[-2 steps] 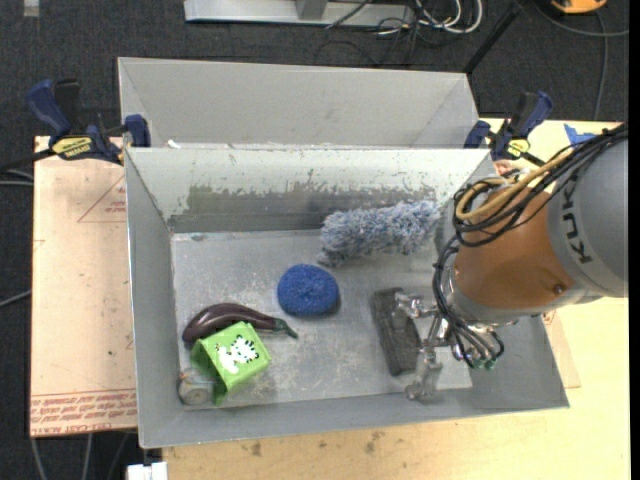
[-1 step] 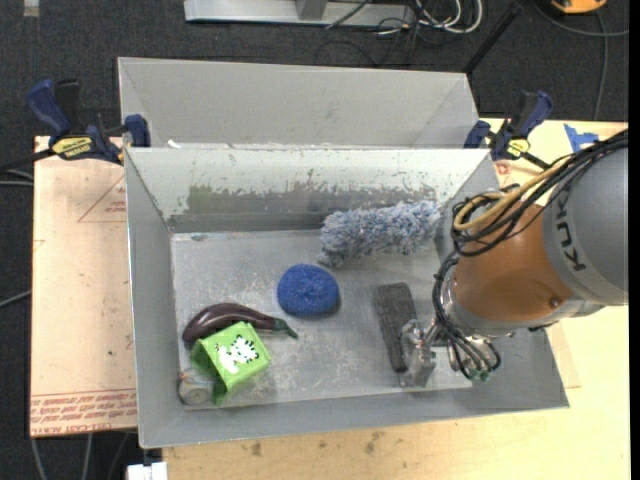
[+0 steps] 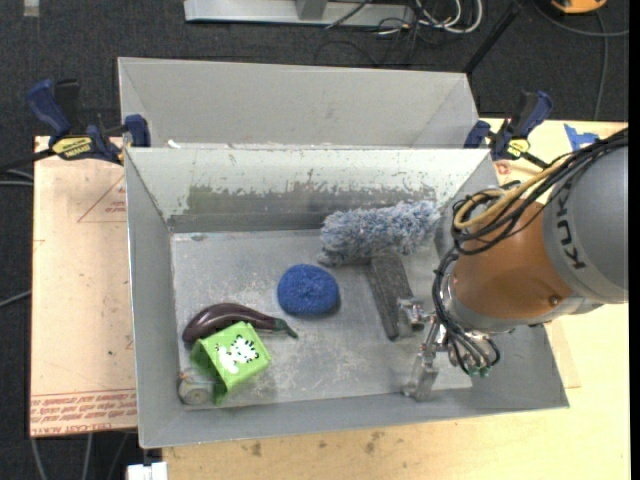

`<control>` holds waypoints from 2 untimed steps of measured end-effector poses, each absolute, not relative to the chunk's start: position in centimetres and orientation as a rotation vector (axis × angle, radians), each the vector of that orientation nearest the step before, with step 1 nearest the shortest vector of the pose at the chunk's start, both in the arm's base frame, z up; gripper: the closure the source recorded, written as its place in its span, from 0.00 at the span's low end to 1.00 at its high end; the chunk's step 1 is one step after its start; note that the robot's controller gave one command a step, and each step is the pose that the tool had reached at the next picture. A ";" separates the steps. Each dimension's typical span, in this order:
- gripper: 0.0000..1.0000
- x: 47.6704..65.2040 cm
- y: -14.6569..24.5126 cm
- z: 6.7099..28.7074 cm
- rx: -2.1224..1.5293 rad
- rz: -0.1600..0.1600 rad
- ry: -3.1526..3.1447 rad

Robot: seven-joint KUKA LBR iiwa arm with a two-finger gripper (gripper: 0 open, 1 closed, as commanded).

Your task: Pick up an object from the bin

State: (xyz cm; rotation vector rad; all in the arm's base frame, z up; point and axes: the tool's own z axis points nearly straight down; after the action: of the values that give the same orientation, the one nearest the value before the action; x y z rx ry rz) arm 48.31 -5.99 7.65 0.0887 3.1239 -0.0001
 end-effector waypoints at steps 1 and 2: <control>0.00 48.3 -6.0 7.7 0.088 0.000 3.124; 0.00 52.4 -2.8 8.7 0.024 -0.002 3.143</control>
Offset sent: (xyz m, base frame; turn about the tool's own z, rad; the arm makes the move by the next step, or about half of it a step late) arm 0.0766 0.0604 0.0214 -0.0811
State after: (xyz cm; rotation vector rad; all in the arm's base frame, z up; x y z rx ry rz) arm 52.42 -2.85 8.74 0.0240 3.1431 -0.0020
